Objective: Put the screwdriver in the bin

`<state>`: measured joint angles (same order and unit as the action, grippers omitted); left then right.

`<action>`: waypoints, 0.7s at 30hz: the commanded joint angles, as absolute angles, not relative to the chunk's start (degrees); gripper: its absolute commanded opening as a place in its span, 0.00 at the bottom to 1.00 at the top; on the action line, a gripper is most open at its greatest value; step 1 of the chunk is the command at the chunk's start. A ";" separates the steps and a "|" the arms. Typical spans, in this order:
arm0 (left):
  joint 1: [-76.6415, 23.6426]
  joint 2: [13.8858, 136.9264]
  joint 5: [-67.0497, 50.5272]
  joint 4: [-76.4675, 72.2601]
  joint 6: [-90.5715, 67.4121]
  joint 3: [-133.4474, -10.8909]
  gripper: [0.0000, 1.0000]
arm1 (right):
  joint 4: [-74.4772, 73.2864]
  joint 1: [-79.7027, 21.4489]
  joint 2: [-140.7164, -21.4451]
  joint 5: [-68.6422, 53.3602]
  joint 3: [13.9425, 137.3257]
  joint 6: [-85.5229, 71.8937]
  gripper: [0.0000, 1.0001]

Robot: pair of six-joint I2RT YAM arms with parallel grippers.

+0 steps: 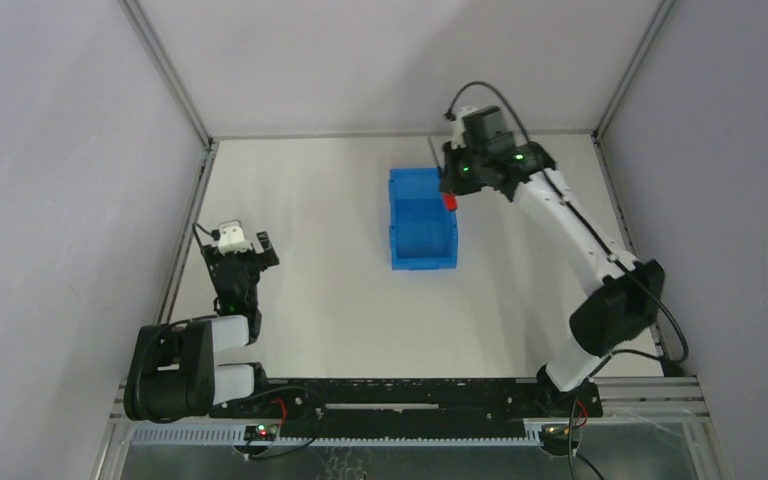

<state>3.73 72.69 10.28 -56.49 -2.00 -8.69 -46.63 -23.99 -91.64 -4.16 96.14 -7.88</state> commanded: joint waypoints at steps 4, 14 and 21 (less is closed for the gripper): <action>3.60 72.07 10.14 -60.38 -1.65 -11.03 1.00 | -41.30 -30.22 -103.21 1.37 97.39 -4.95 0.11; 3.63 72.03 10.19 -60.38 -1.67 -11.02 1.00 | -28.94 -32.51 -111.70 6.96 90.64 -3.51 0.34; 3.60 72.09 10.11 -60.38 -1.67 -10.99 1.00 | -28.92 -33.12 -110.96 6.98 90.40 -5.00 0.60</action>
<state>3.73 72.69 10.28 -56.49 -2.00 -8.69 -31.81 -32.23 -112.79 5.74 90.00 -4.36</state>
